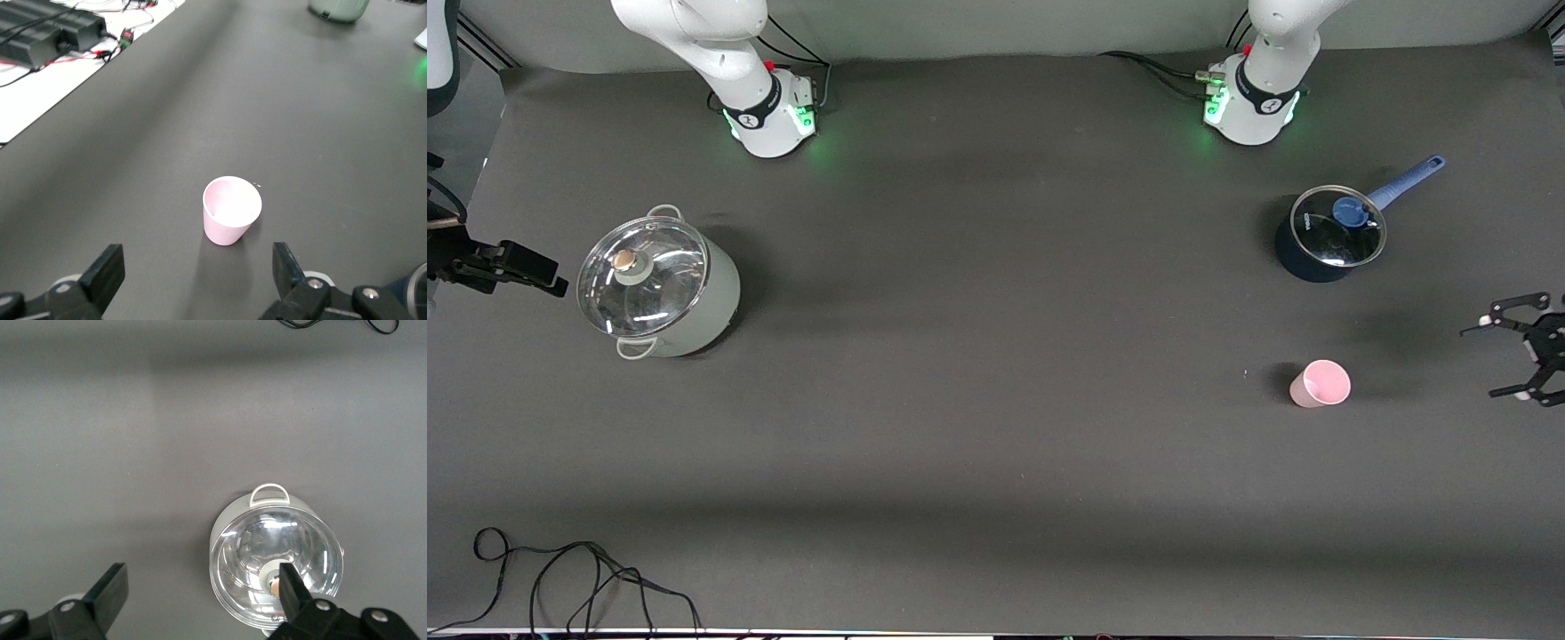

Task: Transfer pink cup from left to right arm
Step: 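Move the left gripper down to the pink cup and close on it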

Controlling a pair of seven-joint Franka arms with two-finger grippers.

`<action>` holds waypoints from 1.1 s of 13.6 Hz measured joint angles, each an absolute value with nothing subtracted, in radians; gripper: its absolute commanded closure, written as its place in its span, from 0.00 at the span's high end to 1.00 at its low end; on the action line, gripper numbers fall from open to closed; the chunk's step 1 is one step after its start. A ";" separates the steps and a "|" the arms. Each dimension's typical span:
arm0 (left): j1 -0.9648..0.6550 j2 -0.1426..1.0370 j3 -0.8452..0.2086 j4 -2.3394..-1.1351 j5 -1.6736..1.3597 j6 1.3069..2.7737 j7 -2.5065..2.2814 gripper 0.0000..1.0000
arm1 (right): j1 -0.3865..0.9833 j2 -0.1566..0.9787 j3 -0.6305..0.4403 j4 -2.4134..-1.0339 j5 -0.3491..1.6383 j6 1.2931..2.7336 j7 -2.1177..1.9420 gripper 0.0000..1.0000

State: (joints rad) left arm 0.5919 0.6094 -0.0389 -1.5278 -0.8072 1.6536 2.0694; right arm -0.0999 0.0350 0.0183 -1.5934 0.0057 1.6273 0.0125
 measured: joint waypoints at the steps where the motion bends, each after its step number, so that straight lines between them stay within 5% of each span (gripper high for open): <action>1: 0.603 0.670 -0.040 -1.505 -0.844 1.638 2.122 0.99 | -0.098 0.035 0.020 -1.593 0.006 1.627 0.012 1.00; 7: 0.619 0.918 -0.046 -1.460 -0.985 1.561 2.401 0.99 | -0.093 0.036 0.018 -1.564 0.006 1.627 0.012 1.00; 15: 0.628 1.051 -0.072 -1.451 -1.056 1.504 2.590 0.99 | -0.097 0.053 0.015 -1.554 0.006 1.627 0.012 1.00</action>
State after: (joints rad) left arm 0.6282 1.0514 -0.0718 -1.4507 -1.0561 1.5042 2.5898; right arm -0.0974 0.0534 0.0147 -1.5542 0.0057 1.6266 0.0125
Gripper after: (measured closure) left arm 0.013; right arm 0.000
